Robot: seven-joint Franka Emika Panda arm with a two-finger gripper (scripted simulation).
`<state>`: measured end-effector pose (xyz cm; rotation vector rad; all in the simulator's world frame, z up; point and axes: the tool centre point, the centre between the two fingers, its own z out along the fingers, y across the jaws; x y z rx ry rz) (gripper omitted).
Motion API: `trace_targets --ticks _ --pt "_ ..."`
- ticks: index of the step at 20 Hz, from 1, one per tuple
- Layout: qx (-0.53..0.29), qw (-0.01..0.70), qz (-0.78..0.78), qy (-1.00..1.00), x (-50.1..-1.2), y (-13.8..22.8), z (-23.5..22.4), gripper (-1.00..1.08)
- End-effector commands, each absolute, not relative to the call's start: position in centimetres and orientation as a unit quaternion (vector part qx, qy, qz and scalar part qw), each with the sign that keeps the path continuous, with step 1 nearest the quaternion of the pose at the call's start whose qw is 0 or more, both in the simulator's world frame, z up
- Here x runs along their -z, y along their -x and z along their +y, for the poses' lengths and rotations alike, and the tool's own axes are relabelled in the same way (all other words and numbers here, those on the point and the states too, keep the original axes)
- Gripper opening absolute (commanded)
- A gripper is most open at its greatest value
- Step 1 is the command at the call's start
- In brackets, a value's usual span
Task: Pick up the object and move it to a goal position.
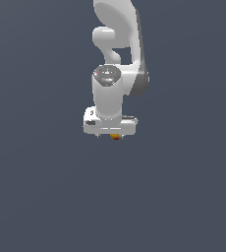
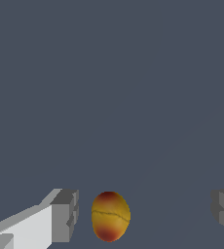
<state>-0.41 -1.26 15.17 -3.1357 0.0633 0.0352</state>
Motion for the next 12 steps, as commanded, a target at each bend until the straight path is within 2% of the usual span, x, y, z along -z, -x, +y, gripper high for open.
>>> trace_targets --ticks 1,12 --pt "-0.011 0.003 0.020 1.000 -15.2 0.4 -1.3 1.00" --pt "-0.011 -0.003 0.021 1.000 -15.7 0.2 -4.1 1.00"
